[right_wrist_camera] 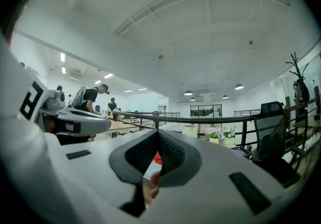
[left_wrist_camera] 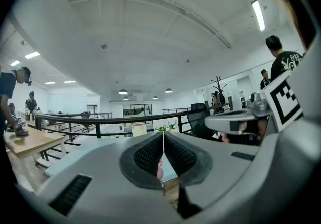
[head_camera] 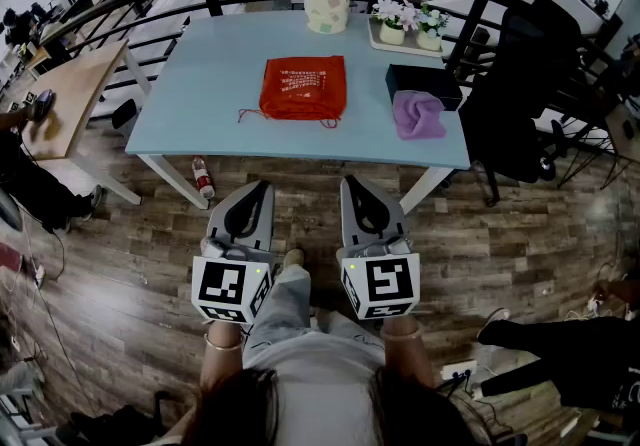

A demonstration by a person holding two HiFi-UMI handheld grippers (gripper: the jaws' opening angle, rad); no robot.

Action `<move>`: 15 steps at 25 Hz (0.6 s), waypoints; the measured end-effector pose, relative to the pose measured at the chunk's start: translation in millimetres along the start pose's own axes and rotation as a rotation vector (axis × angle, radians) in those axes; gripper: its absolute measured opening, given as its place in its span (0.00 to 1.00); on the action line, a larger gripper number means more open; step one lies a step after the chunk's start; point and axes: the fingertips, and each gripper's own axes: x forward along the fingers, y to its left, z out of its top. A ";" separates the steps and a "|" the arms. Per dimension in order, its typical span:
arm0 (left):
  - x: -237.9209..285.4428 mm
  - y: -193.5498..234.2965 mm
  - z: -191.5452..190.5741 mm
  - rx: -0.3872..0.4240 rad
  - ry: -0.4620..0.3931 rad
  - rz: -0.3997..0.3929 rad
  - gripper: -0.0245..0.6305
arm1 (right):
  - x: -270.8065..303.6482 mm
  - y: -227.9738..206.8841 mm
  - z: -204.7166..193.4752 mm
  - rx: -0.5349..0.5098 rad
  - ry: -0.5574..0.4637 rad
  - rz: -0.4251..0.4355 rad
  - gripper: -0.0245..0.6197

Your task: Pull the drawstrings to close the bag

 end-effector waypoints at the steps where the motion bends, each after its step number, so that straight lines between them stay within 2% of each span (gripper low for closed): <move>1: 1.9 0.4 -0.1 0.000 0.001 -0.002 0.07 | 2.0 -1.1 0.7 0.001 -0.004 -0.001 0.08; 7: 22.2 11.1 -0.7 -0.002 0.009 -0.018 0.07 | 22.6 -4.6 2.9 0.027 -0.012 0.015 0.08; 15: 62.3 41.2 -4.6 -0.012 0.011 -0.037 0.07 | 70.5 -17.7 -7.7 0.048 0.030 0.003 0.08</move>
